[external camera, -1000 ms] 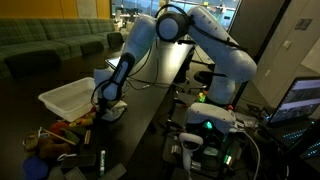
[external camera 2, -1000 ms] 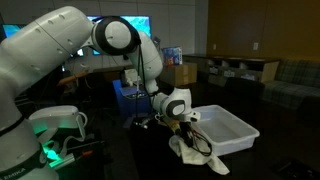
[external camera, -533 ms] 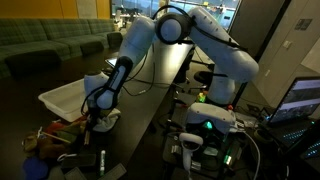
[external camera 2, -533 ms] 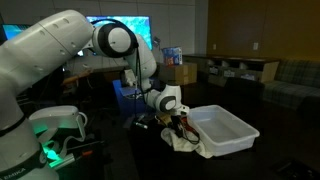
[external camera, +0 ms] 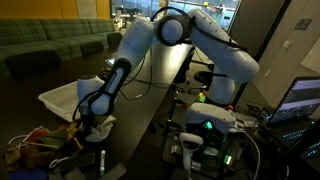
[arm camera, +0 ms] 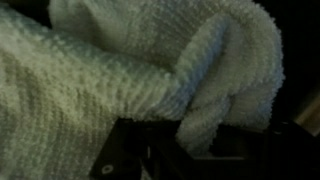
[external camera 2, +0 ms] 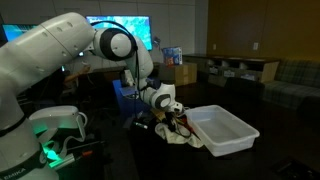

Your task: Wipe the counter with the cloth

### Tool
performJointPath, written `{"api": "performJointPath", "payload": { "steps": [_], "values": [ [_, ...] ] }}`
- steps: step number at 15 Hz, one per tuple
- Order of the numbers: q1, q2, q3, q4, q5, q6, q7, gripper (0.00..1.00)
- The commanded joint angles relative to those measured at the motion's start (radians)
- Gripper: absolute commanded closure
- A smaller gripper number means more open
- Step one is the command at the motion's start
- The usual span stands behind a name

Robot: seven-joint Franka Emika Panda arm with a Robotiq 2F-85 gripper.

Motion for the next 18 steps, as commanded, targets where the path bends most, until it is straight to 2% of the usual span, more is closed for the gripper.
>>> {"api": "performJointPath", "payload": {
  "steps": [1,4,7,16,18],
  "values": [
    [0.028,0.041,0.026,0.043,0.03,0.016,-0.018,0.99],
    [0.041,0.026,0.017,0.017,0.018,0.021,-0.026,1.0],
    [0.039,-0.006,-0.02,-0.047,0.006,0.046,-0.024,1.0],
    [-0.078,-0.128,-0.067,-0.308,0.017,0.119,-0.058,1.0],
    [-0.081,-0.128,-0.104,-0.32,0.011,0.123,-0.046,1.0]
  ]
}}
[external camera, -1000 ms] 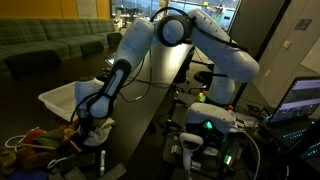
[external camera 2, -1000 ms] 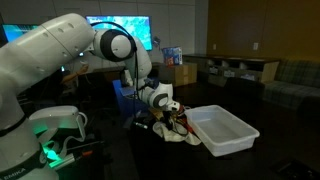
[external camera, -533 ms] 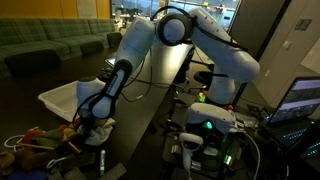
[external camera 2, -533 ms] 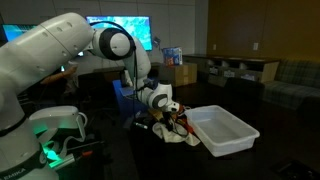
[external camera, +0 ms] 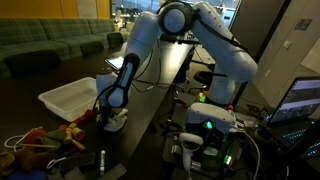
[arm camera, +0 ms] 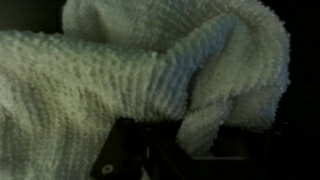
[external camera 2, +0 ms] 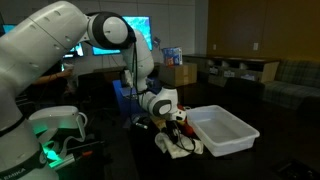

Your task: Wipe the counter with the cloth

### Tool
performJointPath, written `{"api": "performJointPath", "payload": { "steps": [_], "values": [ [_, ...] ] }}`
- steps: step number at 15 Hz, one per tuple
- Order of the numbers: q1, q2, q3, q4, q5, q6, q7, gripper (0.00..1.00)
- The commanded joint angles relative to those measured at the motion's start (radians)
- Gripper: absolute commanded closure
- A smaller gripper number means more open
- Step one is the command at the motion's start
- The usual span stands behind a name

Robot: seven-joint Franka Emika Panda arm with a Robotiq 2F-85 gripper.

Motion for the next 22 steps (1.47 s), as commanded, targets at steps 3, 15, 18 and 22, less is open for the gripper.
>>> {"api": "performJointPath", "payload": {
  "steps": [3,15,18,22],
  "values": [
    [-0.02,0.017,-0.087,-0.028,0.01,0.013,-0.006,1.0],
    [-0.025,0.164,-0.129,0.301,0.055,-0.118,0.11,1.0],
    [-0.011,0.196,-0.132,0.366,0.069,-0.143,0.165,1.0],
    [0.022,0.22,-0.128,0.414,0.089,-0.158,0.24,1.0]
  ]
}}
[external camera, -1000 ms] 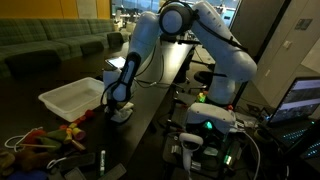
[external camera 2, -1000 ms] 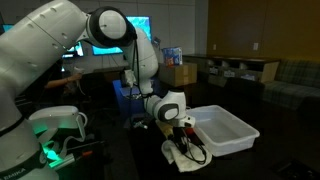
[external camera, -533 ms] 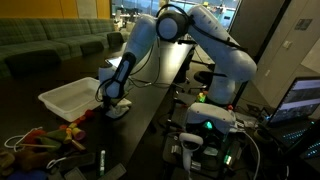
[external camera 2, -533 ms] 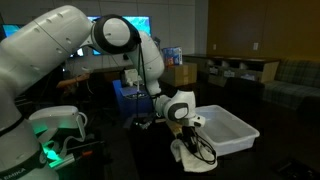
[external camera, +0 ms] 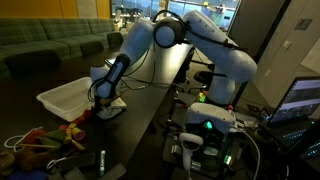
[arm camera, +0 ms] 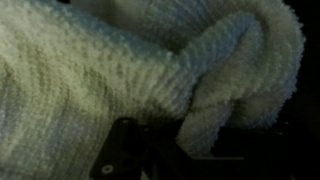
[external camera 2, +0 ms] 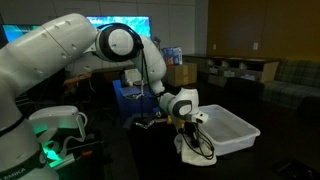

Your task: Wipe the counter with the cloth

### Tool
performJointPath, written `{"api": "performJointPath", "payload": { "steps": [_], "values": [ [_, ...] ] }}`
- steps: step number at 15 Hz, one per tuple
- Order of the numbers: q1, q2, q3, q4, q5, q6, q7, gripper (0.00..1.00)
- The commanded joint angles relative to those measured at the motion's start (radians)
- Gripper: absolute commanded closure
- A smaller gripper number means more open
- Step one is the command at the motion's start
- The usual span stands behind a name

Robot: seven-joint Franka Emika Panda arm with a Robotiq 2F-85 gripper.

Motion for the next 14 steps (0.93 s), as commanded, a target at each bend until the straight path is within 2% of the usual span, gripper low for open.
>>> {"api": "performJointPath", "payload": {
  "steps": [1,5,11,14],
  "values": [
    [0.047,0.077,0.004,0.096,0.041,-0.013,0.067,1.0],
    [0.108,0.075,0.017,0.098,0.043,-0.006,0.12,1.0],
    [0.241,0.089,0.026,0.127,0.028,0.003,0.187,1.0],
    [0.277,0.103,0.048,0.158,0.019,0.008,0.164,1.0]
  ]
}}
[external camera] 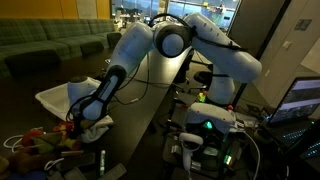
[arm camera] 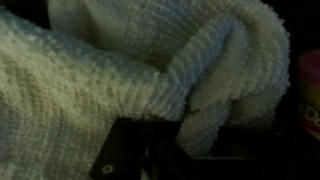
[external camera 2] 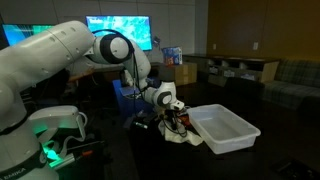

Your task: Wipe the counter with the cloth

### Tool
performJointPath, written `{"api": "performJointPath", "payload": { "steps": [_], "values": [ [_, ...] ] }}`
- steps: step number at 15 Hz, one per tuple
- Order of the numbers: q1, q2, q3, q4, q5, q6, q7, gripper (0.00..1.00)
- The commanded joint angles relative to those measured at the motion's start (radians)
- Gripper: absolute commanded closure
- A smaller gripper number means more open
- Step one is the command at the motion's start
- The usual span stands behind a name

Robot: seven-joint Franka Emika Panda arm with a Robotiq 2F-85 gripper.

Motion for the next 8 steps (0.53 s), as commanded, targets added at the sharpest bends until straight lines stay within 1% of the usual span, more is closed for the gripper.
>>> {"api": "performJointPath", "payload": {
  "steps": [1,3,5,8],
  "values": [
    [0.041,0.071,0.024,0.089,0.006,0.015,-0.014,1.0],
    [0.07,0.07,0.011,0.095,-0.005,0.015,-0.009,1.0],
    [0.079,0.053,0.001,0.084,-0.011,0.013,-0.017,1.0],
    [0.096,0.007,-0.037,0.033,-0.042,0.022,-0.023,1.0]
  ]
}}
